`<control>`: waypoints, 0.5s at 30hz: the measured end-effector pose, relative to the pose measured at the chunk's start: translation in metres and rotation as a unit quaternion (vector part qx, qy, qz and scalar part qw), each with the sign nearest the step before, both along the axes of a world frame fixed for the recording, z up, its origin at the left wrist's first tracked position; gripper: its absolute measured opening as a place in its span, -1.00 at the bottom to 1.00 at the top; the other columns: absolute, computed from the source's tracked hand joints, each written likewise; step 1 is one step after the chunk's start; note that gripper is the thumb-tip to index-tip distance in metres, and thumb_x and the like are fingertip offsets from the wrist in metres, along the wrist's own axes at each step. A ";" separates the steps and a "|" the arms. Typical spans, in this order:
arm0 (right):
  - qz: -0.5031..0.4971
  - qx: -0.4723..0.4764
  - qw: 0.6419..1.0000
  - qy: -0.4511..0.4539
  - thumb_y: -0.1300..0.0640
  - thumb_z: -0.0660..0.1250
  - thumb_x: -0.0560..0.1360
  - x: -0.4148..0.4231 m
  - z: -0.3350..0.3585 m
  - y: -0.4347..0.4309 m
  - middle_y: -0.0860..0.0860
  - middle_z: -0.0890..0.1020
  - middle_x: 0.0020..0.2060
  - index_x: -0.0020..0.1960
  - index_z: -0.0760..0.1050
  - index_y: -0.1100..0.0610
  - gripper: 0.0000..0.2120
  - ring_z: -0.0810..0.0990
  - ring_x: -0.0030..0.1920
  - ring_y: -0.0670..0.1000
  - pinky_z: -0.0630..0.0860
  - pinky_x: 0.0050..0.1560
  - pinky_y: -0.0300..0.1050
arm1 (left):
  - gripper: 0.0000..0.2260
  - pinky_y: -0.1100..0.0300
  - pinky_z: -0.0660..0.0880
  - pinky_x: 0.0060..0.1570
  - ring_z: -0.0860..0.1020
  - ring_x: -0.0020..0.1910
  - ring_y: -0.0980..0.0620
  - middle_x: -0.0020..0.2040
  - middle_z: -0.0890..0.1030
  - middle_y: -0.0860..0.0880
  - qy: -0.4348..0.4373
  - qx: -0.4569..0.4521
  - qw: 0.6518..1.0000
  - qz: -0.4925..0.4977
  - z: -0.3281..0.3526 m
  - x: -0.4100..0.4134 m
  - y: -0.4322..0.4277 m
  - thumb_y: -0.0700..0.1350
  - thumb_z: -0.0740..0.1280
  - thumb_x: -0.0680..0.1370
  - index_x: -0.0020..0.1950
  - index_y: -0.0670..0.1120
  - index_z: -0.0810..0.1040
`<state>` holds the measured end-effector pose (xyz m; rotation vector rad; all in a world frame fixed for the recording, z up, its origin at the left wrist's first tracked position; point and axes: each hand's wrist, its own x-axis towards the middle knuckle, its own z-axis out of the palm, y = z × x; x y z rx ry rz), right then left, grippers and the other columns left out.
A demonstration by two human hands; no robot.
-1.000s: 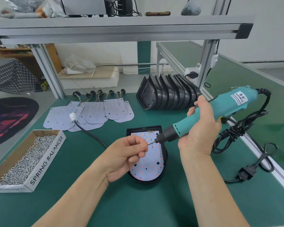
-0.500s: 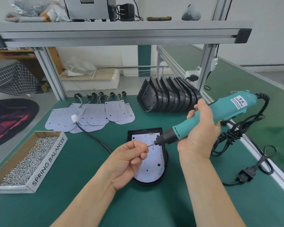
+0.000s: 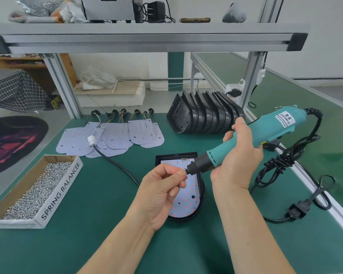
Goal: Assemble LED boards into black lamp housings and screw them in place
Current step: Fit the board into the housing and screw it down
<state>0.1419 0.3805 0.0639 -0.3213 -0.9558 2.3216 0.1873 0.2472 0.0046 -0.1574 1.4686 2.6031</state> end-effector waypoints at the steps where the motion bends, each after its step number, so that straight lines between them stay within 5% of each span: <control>1: 0.002 -0.003 1.000 -0.002 0.17 0.44 0.50 0.000 -0.001 -0.001 -0.17 0.51 -0.50 -0.14 0.42 0.07 -0.82 0.45 -0.47 -0.13 0.41 -0.43 -0.33 | -0.91 0.39 0.34 -0.48 0.35 -0.51 0.12 -0.34 0.54 -0.13 0.003 -0.004 1.000 0.004 -0.001 0.001 0.001 -0.20 0.50 0.31 -0.32 -0.10 0.60; 7: 0.005 -0.020 1.000 -0.015 0.16 0.44 0.51 -0.001 -0.005 0.001 -0.17 0.53 -0.48 -0.10 0.43 0.09 -0.82 0.49 -0.45 -0.15 0.43 -0.42 -0.33 | -0.83 0.39 0.40 -0.46 0.48 -0.41 0.11 -0.22 0.60 -0.13 -0.020 0.013 1.000 -0.018 -0.002 0.005 -0.002 -0.07 0.52 0.33 -0.17 -0.14 0.72; 11: 0.003 -0.017 1.000 -0.009 0.17 0.44 0.50 -0.002 -0.004 0.002 -0.17 0.53 -0.49 -0.11 0.43 0.10 -0.82 0.48 -0.45 -0.15 0.43 -0.42 -0.33 | -0.36 0.32 0.43 -0.51 0.58 -0.34 0.01 -0.15 0.64 -0.21 -0.070 0.031 0.997 -0.026 0.000 0.006 -0.009 0.28 0.45 0.30 0.08 -0.25 0.67; 13: 0.002 -0.014 1.000 -0.003 0.17 0.44 0.50 -0.002 -0.004 0.004 -0.17 0.52 -0.50 -0.12 0.42 0.09 -0.82 0.47 -0.46 -0.14 0.43 -0.42 -0.32 | -0.28 0.30 0.38 -0.54 0.54 -0.39 0.01 -0.21 0.62 -0.17 -0.082 -0.006 0.997 -0.004 -0.002 0.003 -0.018 0.38 0.37 0.35 0.12 -0.25 0.64; 15: 0.002 -0.009 1.000 0.002 0.19 0.44 0.51 -0.003 -0.004 0.006 -0.17 0.52 -0.50 -0.13 0.41 0.08 -0.81 0.46 -0.47 -0.13 0.42 -0.43 -0.32 | -0.46 0.28 0.29 -0.51 0.43 -0.45 0.06 -0.33 0.54 -0.05 -0.082 -0.135 0.985 0.068 -0.008 -0.006 -0.031 0.31 0.31 0.52 0.03 -0.19 0.65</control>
